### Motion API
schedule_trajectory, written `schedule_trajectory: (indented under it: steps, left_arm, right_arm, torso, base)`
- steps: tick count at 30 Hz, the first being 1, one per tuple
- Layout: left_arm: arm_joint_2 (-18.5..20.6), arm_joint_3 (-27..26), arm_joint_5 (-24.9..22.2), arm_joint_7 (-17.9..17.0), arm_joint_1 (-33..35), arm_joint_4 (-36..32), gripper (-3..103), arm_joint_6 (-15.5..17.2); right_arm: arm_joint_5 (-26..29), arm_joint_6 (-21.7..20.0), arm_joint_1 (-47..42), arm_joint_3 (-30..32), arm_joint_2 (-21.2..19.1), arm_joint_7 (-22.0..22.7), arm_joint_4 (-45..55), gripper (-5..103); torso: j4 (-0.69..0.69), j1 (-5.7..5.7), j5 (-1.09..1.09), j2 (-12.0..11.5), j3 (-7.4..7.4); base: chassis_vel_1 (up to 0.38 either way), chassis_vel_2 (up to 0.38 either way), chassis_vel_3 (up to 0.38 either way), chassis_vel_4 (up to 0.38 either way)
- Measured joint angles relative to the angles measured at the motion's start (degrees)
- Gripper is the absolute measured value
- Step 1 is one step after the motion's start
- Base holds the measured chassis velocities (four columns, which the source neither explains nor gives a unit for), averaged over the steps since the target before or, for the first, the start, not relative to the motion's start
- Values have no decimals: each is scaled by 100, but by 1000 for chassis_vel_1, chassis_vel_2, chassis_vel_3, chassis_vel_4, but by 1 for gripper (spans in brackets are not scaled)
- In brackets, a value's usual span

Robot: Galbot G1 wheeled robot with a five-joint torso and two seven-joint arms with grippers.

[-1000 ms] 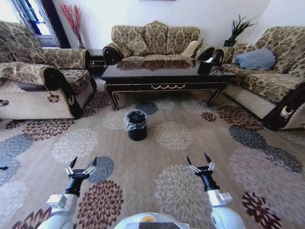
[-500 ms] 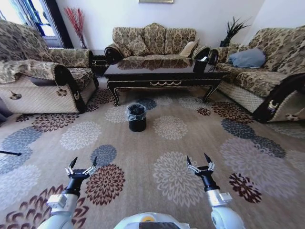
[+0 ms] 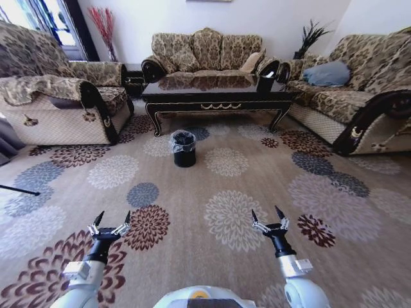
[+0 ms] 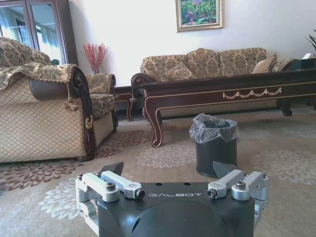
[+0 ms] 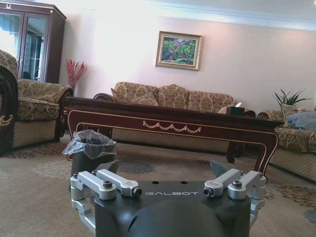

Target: Move to the front of the table and pick up the trash from the floor, then place it into the trash bin.

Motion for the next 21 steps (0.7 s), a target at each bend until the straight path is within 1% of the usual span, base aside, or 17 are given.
schedule_trajectory:
  steps: [19,21]
  left_arm:
    - [0,0,-1,0,0,0,100,0]
    - [0,0,0,0,0,0,100,0]
  right_arm:
    - [0,0,0,0,0,0,0,100]
    - [0,0,-1,0,0,0,0,100]
  torso:
    - [-1,0,-1,0,0]
    - [1,-3,1,0,-1]
  base:
    - [208,-220,-208,210]
    - [219,-219,-202,218]
